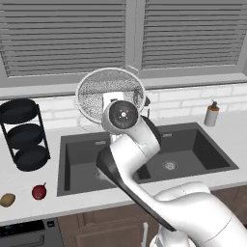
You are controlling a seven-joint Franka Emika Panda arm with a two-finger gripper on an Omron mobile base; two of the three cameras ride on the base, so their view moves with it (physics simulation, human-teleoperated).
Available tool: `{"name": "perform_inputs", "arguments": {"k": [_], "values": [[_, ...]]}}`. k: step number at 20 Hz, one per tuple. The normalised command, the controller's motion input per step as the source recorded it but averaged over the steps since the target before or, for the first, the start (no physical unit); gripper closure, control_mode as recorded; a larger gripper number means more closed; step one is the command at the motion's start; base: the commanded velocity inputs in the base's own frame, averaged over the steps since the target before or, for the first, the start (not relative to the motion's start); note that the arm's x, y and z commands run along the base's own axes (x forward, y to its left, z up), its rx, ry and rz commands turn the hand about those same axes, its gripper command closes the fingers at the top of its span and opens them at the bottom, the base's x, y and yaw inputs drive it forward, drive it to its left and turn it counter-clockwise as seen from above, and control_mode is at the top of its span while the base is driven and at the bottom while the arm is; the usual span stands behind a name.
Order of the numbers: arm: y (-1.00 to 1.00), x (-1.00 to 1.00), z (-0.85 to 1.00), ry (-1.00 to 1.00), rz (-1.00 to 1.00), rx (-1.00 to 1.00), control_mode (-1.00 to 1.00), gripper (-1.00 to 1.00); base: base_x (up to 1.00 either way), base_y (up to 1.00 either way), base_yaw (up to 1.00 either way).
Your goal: Put the colander in the sink, put the pear, kiwi in the colander, and turn on the sink faucet and pour water over the colander.
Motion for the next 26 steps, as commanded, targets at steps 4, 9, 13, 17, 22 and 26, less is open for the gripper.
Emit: {"name": "perform_inputs", "arguments": {"k": [4,9,13,17,22,26], "values": [[0.00,0.19,-0.80,0.15,0.00,0.00,-1.00,1.00,0.00,0.00,0.00],[0.12,0.28,-0.72,0.18,0.00,0.00,-1.00,1.00,0.00,0.00,0.00],[0.24,0.52,-0.62,0.24,0.00,0.02,-1.00,1.00,0.00,0.00,0.00],[0.35,0.64,-0.59,0.27,-0.03,0.00,-1.00,1.00,0.00,0.00,0.00],[0.30,0.50,-0.59,0.25,-0.11,0.00,-1.00,1.00,0.00,0.00,0.00],[0.40,0.46,-0.56,0.23,-0.15,0.00,-1.00,1.00,0.00,0.00,0.00]]}}
